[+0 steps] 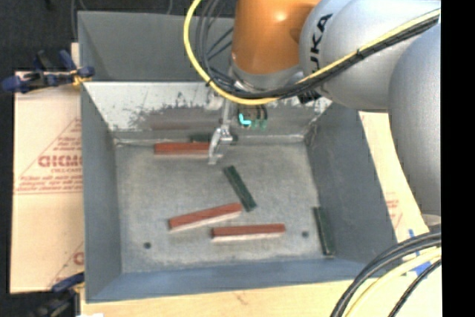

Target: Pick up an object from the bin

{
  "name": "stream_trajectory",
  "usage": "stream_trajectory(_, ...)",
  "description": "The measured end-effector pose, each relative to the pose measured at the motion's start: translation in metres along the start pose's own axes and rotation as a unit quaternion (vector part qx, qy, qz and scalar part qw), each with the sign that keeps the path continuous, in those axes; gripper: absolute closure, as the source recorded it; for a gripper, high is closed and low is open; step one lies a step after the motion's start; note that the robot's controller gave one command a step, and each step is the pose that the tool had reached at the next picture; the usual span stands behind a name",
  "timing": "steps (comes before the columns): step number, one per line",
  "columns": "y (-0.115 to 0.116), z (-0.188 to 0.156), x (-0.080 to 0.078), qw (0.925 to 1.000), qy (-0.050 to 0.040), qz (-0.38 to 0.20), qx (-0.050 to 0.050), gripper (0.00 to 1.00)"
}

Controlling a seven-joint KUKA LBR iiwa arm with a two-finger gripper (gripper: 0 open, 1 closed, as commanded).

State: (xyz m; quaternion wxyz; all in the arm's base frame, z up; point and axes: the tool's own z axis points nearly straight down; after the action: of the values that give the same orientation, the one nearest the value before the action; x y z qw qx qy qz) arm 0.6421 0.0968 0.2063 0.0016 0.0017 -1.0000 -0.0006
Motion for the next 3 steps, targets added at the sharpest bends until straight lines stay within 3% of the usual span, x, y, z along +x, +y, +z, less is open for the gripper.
stream_trajectory(1, 0.0, -0.005, -0.002, 1.0, -0.0039, 0.001, 0.0, 0.0)
stream_trajectory(2, -0.005, 0.064, -0.009, 0.9993, -0.0064, -0.037, 0.001, 0.0)
stream_trajectory(3, -0.007, 0.097, -0.008, 0.9993, -0.0015, -0.037, 0.0, 0.0)
